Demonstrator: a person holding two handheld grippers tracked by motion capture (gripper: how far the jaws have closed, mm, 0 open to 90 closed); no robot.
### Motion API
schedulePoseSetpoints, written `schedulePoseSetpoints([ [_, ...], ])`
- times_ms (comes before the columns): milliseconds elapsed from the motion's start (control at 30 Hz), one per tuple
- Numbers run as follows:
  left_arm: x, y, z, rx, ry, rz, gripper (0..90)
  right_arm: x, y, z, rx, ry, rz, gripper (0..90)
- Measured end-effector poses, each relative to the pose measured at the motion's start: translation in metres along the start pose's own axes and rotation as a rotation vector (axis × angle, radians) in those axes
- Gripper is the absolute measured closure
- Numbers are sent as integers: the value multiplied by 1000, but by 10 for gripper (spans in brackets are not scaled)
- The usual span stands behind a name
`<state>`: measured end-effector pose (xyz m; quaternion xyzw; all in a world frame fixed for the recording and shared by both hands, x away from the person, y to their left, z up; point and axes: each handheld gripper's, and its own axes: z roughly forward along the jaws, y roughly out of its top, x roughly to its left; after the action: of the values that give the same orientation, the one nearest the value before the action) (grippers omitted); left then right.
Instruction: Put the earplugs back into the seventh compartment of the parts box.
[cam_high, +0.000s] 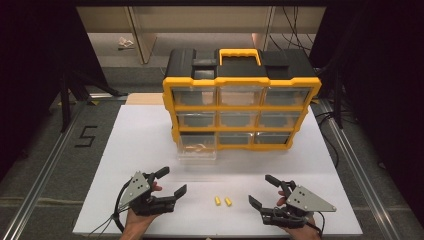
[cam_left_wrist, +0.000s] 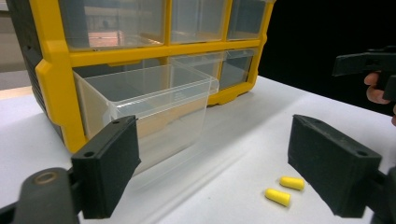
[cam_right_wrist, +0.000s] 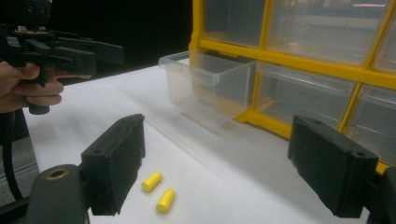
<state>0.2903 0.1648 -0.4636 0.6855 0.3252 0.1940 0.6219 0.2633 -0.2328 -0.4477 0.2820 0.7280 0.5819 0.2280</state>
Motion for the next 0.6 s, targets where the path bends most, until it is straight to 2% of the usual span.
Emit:
schedulePoseSetpoints([
  [433,-1,0,-1,4,2,18,154,1,1,1,4,12,-16,214],
  [600,-2,0,0,10,0,26,154,1,1,5,66,21,-30,216],
])
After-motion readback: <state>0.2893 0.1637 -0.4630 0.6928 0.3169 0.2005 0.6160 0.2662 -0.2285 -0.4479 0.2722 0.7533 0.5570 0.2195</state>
